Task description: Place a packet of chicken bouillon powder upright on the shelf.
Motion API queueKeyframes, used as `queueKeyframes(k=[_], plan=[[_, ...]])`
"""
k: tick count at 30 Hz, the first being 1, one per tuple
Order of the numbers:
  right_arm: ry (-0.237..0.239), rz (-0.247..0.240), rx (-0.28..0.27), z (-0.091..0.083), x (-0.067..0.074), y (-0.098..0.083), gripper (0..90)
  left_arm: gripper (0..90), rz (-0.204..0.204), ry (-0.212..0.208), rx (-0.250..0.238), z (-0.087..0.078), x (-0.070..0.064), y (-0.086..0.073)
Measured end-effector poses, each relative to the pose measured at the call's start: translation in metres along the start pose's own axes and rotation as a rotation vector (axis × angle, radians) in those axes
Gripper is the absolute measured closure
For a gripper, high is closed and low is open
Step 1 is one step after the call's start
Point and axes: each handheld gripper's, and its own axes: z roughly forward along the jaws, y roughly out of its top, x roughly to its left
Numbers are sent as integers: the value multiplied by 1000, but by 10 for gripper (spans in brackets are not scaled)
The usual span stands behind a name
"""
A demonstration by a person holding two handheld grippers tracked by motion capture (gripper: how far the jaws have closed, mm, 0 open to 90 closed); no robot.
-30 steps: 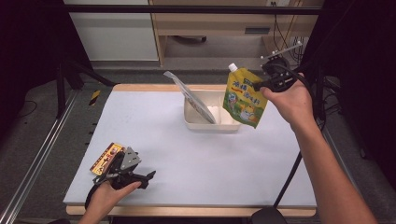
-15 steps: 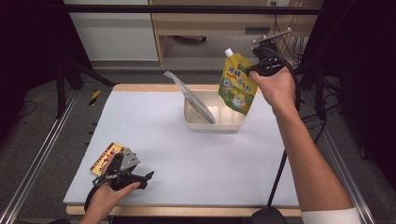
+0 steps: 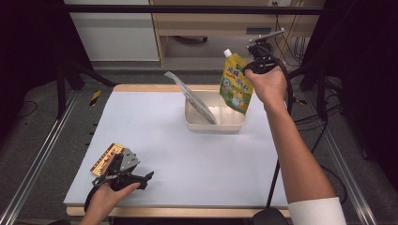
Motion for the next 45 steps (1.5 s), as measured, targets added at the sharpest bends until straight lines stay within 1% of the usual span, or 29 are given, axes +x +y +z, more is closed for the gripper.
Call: queueKeyframes(k=[1, 8, 10, 16, 17, 21, 24, 30, 33, 37, 38, 40, 43, 45], plan=[[-2, 9, 5, 1, 1, 0, 900, 83, 0, 0, 0, 0, 0, 0], [-20, 22, 22, 13, 3, 2, 900, 83, 3, -5, 5, 0, 0, 0], [-20, 25, 24, 17, 4, 1, 900, 83, -4, -7, 2, 0, 0, 0], [-31, 54, 48, 28, 0, -2, 900, 84, -9, -6, 1, 0, 0, -1], [-33, 50, 47, 29, -1, -2, 900, 84, -10, -5, 2, 0, 0, -1], [-42, 64, 56, 34, -5, -4, 900, 84, -11, -7, 4, 1, 0, -2], [-47, 66, 64, 38, -5, -4, 900, 84, -11, -8, 6, 1, -1, -2], [-31, 79, 77, 50, 1, -1, 900, 84, -8, -11, 8, 2, -2, -2], [-30, 69, 74, 52, 6, 1, 900, 84, -7, -14, 10, 2, -1, -2], [-17, 79, 82, 55, 13, 2, 900, 84, -5, -16, 8, 2, -2, -1], [-17, 74, 80, 56, 14, 1, 900, 84, -4, -15, 8, 2, -2, -1], [4, 94, 74, 58, 14, 0, 900, 84, -6, -13, 6, 2, -1, -1], [16, 127, 63, 61, 15, -3, 900, 84, -6, -9, 5, 1, 0, -1], [17, 127, 54, 63, 14, -5, 900, 84, -7, -8, 4, 1, 0, -2]])
